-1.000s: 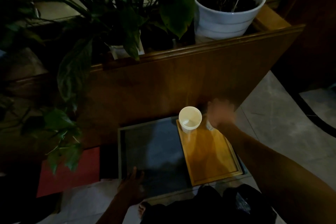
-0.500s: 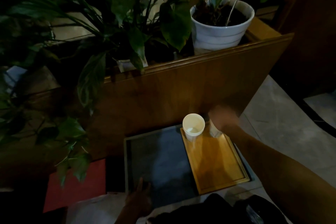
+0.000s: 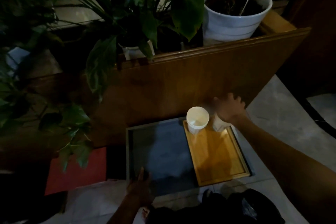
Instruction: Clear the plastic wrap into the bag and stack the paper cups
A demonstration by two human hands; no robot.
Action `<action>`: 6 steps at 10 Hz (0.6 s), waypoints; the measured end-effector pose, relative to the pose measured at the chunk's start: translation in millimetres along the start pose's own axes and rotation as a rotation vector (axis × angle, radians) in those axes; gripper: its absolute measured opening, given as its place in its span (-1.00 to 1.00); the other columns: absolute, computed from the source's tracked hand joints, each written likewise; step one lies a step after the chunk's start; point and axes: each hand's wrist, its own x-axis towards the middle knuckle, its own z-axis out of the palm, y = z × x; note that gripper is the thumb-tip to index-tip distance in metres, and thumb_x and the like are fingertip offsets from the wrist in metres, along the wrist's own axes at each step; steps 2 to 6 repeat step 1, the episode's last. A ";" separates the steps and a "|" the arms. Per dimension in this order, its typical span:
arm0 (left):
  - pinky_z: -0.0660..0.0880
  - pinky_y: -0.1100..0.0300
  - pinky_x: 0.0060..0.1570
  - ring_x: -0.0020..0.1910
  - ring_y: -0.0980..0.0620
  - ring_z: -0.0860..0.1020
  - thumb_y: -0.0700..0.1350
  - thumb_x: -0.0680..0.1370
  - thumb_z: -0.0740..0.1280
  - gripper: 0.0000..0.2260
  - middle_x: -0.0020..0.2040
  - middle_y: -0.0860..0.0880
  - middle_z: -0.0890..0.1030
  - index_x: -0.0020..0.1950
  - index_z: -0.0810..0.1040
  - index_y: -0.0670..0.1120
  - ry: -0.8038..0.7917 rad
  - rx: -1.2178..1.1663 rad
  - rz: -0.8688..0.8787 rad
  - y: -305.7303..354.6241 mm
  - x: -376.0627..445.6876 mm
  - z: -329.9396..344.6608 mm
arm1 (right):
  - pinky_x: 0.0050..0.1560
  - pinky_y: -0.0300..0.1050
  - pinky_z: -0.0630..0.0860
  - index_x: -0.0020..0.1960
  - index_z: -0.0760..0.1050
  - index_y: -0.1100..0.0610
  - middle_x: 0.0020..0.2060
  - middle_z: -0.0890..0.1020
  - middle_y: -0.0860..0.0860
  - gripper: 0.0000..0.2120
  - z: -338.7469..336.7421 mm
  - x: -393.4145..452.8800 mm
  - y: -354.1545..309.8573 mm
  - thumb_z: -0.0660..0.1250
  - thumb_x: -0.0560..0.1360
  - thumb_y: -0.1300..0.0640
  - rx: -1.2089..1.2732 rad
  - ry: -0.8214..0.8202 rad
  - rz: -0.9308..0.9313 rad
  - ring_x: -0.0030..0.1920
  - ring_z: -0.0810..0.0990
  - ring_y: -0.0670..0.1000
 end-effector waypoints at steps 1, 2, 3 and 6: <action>0.03 -0.11 0.54 0.58 -0.28 -0.05 0.15 0.57 0.23 -0.24 0.61 -0.14 -0.28 0.63 -0.16 0.08 -0.080 -0.015 -0.029 2.8 2.6 0.7 | 0.37 0.32 0.33 0.51 0.18 0.07 0.44 0.32 0.25 -0.34 -17.0 -13.1 -9.3 0.19 0.56 -0.29 0.082 0.147 -0.064 0.43 0.28 0.36; 0.03 -0.11 0.54 0.58 -0.28 -0.05 0.15 0.57 0.23 -0.24 0.61 -0.14 -0.28 0.63 -0.16 0.08 -0.080 -0.015 -0.029 2.8 2.6 0.7 | 0.37 0.32 0.33 0.51 0.18 0.07 0.44 0.32 0.25 -0.34 -17.0 -13.1 -9.3 0.19 0.56 -0.29 0.082 0.147 -0.064 0.43 0.28 0.36; 0.03 -0.11 0.54 0.58 -0.28 -0.05 0.15 0.57 0.23 -0.24 0.61 -0.14 -0.28 0.63 -0.16 0.08 -0.080 -0.015 -0.029 2.8 2.6 0.7 | 0.37 0.32 0.33 0.51 0.18 0.07 0.44 0.32 0.25 -0.34 -17.0 -13.1 -9.3 0.19 0.56 -0.29 0.082 0.147 -0.064 0.43 0.28 0.36; 0.03 -0.11 0.54 0.58 -0.28 -0.05 0.15 0.57 0.23 -0.24 0.61 -0.14 -0.28 0.63 -0.16 0.08 -0.080 -0.015 -0.029 2.8 2.6 0.7 | 0.37 0.32 0.33 0.51 0.18 0.07 0.44 0.32 0.25 -0.34 -17.0 -13.1 -9.3 0.19 0.56 -0.29 0.082 0.147 -0.064 0.43 0.28 0.36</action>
